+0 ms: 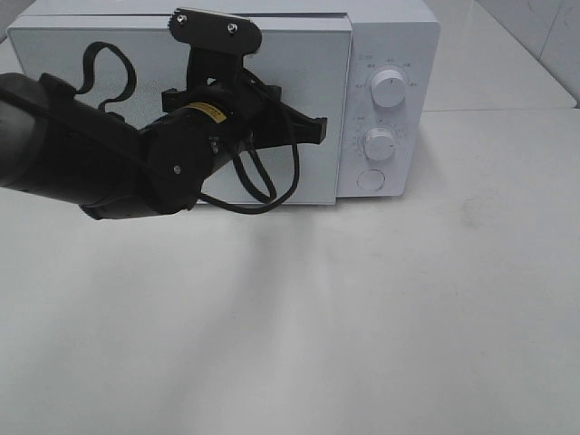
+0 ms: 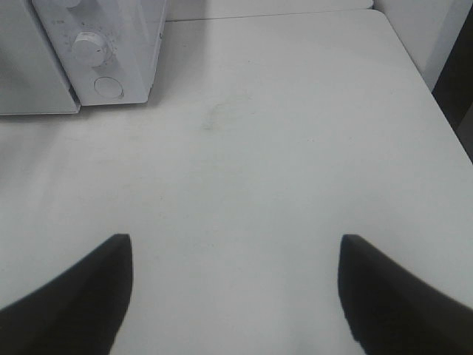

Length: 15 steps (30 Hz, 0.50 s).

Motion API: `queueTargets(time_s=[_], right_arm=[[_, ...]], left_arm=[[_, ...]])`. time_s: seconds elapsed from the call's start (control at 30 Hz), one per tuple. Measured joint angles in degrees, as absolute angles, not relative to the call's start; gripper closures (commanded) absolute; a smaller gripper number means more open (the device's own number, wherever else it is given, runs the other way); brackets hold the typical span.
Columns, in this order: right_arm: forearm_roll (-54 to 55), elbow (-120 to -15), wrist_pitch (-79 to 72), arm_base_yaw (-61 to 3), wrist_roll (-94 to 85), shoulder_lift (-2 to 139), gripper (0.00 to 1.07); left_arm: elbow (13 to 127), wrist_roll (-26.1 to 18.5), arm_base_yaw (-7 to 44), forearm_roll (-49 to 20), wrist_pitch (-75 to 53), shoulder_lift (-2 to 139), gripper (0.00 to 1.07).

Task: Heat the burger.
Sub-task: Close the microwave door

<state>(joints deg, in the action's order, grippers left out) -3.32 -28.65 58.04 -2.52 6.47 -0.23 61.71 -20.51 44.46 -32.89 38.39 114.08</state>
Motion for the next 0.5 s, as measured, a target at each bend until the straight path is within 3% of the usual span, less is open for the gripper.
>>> queueTargets(time_s=[0.5], right_arm=[[-3.32, -28.65, 57.87, -2.52, 6.47, -0.23, 0.33]], left_arm=[[67.84, -21.37, 43.37, -31.86, 29.91, 116.02, 1.07]])
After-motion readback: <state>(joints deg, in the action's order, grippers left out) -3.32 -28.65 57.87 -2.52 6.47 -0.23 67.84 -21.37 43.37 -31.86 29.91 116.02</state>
